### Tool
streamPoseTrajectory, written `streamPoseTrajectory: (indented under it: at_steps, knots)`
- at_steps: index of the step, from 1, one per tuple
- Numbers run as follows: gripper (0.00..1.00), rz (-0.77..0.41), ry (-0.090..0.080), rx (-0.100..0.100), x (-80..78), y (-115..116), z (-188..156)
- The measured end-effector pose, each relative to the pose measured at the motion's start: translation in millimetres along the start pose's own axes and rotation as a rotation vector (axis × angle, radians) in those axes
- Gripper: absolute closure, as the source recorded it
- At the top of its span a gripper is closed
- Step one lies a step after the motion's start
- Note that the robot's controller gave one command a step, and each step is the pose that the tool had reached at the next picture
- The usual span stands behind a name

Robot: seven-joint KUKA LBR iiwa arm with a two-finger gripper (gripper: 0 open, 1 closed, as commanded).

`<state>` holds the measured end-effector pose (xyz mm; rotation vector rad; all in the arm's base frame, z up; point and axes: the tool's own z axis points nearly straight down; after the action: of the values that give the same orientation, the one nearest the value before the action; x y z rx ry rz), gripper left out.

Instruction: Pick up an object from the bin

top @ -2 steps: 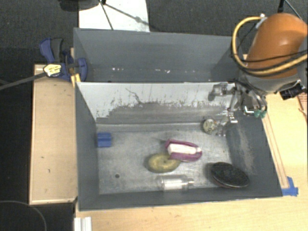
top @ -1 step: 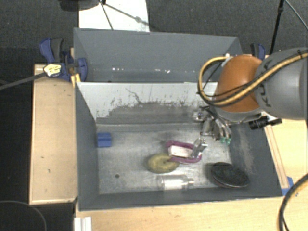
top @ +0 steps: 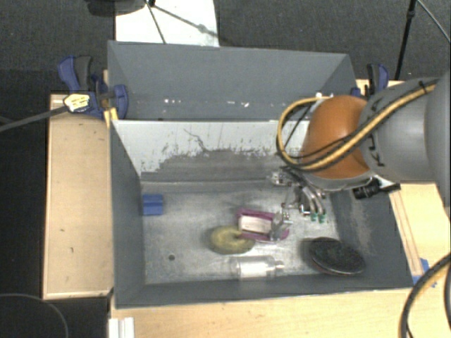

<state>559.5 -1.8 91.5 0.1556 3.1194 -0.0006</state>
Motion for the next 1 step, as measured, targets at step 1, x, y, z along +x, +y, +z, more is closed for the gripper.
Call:
streamPoseTrajectory:
  at_steps: [1]
  knots:
    - [0.00, -0.070, 0.009, 0.001, 33.0, 29.0, 6.9]
